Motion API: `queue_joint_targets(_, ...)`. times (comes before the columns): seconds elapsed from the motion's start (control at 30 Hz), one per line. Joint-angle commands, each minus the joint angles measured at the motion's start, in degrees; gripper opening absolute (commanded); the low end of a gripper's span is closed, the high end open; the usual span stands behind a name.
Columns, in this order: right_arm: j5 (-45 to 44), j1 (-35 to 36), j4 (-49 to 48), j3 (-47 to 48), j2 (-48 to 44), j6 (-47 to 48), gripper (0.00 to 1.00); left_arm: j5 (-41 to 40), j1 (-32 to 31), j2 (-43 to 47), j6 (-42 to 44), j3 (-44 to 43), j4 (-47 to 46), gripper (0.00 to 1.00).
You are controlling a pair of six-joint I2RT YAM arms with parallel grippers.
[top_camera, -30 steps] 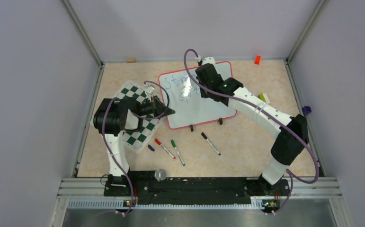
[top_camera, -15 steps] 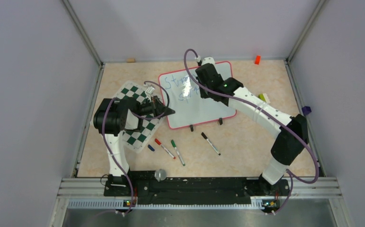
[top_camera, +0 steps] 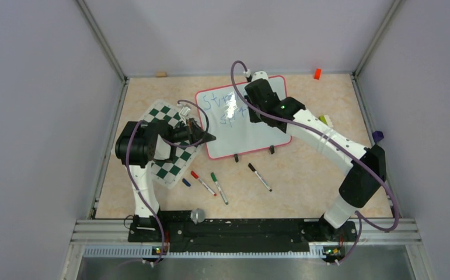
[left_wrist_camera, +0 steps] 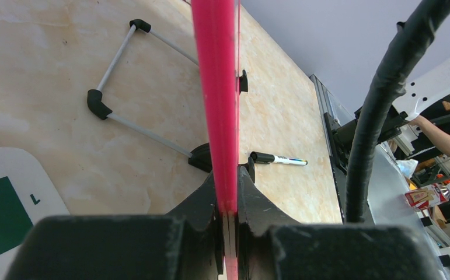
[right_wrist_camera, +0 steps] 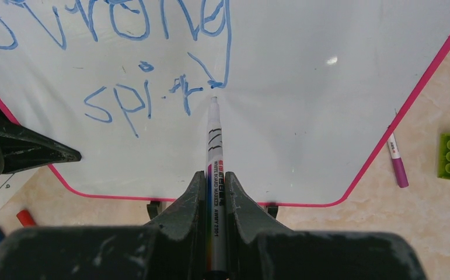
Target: Write a sentence on the whiteboard
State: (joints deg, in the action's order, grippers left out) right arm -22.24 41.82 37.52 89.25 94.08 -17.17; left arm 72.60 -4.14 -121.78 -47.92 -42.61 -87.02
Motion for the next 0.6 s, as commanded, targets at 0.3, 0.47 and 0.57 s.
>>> queue_joint_targets(0.3, -0.37, -0.57, -1.13, 0.49, -0.67, -0.48, 0.00, -3.89, 1.77, 0.75, 4.33, 0.22, -5.79, 0.00)
queue_joint_targets(0.47, -0.64, -0.60, -1.13, 1.64, 0.82, -0.40, 0.00, -3.98, 1.72, 0.79, 4.33, 0.33, -5.79, 0.00)
queue_joint_targets(0.57, -0.59, -0.56, -1.28, 2.19, 1.50, -0.38, 0.00, -3.89, 1.77, 0.80, 4.32, 0.25, -5.72, 0.00)
